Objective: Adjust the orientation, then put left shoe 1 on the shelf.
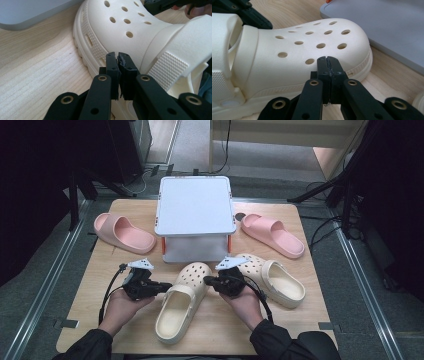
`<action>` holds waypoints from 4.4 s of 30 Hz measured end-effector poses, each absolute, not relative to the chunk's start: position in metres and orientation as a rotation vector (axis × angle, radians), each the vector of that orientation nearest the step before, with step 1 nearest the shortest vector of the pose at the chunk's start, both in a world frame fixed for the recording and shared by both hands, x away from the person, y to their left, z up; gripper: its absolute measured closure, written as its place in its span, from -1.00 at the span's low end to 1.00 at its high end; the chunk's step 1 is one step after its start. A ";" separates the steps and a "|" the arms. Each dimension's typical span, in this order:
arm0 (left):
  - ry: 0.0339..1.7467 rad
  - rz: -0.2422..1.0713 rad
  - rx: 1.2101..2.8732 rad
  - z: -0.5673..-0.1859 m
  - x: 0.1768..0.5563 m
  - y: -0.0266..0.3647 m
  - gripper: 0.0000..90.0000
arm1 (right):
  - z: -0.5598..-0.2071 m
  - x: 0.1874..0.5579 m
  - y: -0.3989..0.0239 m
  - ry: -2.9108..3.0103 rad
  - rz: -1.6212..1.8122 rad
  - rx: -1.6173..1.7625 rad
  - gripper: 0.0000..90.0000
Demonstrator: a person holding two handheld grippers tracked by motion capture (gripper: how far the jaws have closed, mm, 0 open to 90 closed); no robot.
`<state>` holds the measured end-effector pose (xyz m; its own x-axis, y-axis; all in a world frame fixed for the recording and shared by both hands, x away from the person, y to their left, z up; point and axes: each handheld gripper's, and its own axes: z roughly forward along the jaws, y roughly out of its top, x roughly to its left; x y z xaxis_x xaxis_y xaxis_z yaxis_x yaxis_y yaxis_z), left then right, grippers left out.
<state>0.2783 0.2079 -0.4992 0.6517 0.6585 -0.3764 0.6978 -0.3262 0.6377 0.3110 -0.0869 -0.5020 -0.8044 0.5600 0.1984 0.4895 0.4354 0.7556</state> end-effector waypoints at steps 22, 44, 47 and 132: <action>1.062 0.006 2.040 -0.484 0.274 0.204 0.89 | -0.494 0.331 -0.085 2.607 1.364 1.061 0.86; 1.040 -0.005 2.001 -0.409 0.309 0.237 0.87 | -0.457 0.286 -0.111 2.640 1.448 1.005 0.30; 1.039 0.005 2.018 -0.400 0.317 0.236 0.87 | -0.457 0.281 -0.109 2.645 1.417 0.989 0.21; 0.993 0.132 2.010 -0.384 0.397 0.235 0.84 | -0.480 0.289 -0.068 2.567 1.239 1.215 0.73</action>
